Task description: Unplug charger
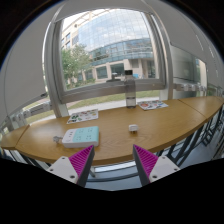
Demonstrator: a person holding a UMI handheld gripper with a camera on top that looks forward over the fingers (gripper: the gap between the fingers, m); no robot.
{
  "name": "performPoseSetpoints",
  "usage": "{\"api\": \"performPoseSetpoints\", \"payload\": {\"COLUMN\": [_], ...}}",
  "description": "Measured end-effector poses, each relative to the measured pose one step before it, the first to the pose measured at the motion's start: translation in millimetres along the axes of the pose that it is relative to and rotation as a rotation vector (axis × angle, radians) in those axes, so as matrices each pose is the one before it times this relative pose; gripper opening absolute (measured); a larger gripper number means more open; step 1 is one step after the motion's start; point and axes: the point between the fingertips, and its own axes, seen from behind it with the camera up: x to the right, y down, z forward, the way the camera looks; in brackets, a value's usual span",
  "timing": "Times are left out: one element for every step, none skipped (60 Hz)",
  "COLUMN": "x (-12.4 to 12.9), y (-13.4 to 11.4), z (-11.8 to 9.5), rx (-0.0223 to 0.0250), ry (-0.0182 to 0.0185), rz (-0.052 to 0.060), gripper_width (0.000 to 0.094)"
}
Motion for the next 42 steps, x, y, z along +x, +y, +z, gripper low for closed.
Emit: {"api": "performPoseSetpoints", "payload": {"x": [-5.82,-5.1,-7.74,-4.46,-4.48,-3.68,-3.18,-2.44,-1.98,-1.75,-6.26,-0.07,-1.17,-1.26,-1.85,-1.78,-3.5,0.56,-0.35,-0.15,0.33,-3.02,1.3,0.18,0.23,0.17,0.72,0.99,-2.48,0.66,0.4,0.56,-1.68,0.68,-0.01,0.35,0.72,0.48,-0.68,-0.37,0.16,-0.04], "y": [8.07,7.55,9.42,6.66,5.96,5.2,4.71,3.94,2.83,1.92,5.28,-1.04,-0.04,0.35,0.53,0.66,1.93,-0.69,-1.01,-1.11,-0.87,0.52,-1.46,-0.96,-0.76,-0.46,-0.88,-1.19,0.16,-1.34,-1.2,-1.52,-0.62,-2.1,-1.83,-1.76,-1.71,-1.45,-0.33,-0.6,-0.31,-0.64], "z": [-4.64,-4.12,-5.25,-5.11,-2.49,-2.83,-2.66,-2.22,-2.52,-2.82,-4.51,-6.09,-3.25,-3.4,-3.34,-3.35,-0.67,-4.3,-2.71,-2.45,-3.18,-0.15,-4.28,-2.12,-2.2,-1.73,-2.02,-2.08,-1.45,-1.15,-1.71,-1.4,-0.74,-2.05,-0.92,-0.93,-0.83,-0.79,-0.61,0.04,-0.26,-0.09], "rx": [-0.01276,-0.01117,-0.00605,-0.00911,-0.00852,-0.00763,-0.00675,-0.00533,-0.00237,0.00088,0.00194,0.00281,0.0036,0.0022,0.00022,-0.00134,-0.00016,0.0003,0.00272,0.00349,0.00324,0.00329,0.00289,0.00244,0.00124,-0.00006,0.00101,0.00247,0.00416,0.00369,0.00301,0.00324,0.00444,0.00473,0.00545,0.00536,0.00559,0.00422,0.00286,-0.00043,-0.00081,0.0002], "ry": [-0.00546,-0.00403,-0.00054,-0.0036,-0.00345,-0.00247,-0.00019,0.00211,0.00358,0.00309,0.00235,0.0014,0.00242,0.00125,-0.00048,-0.00292,-0.00107,-0.00247,-0.00054,0.00003,0.001,0.00284,-0.00001,0.00039,-0.00098,-0.00065,0.00097,0.00182,0.00199,0.00155,0.00062,0.00055,0.00243,0.0009,0.00187,0.00239,0.00316,0.00216,0.00068,-0.00203,-0.00107,-0.00037], "rz": [-0.0072,-0.006,-0.0052,-0.0063,-0.0076,-0.0081,-0.0093,-0.01,-0.0098,-0.0082,-0.0056,-0.0068,-0.0061,-0.0057,-0.0029,0.0018,0.0029,0.0017,0.0008,-0.0012,-0.002,-0.0022,-0.003,-0.0027,-0.0026,-0.0032,-0.0034,-0.0026,0.0001,-0.0009,-0.0015,-0.0016,-0.0015,0.0001,-0.001,-0.0011,-0.002,-0.0029,-0.0022,-0.0005,-0.0008,-0.0004], "gripper_width": [0.0756,0.0757,0.0759,0.0759,0.0758,0.076,0.0763,0.0765,0.0769,0.0768,0.0773,0.0772,0.0771,0.077,0.0768,0.077,0.077,0.0768,0.0771,0.077,0.0772,0.0772,0.0771,0.0771,0.077,0.0769,0.0769,0.0769,0.0769,0.0769,0.077,0.077,0.0771,0.0772,0.077,0.0771,0.077,0.0771,0.077,0.0771,0.077,0.0772]}}
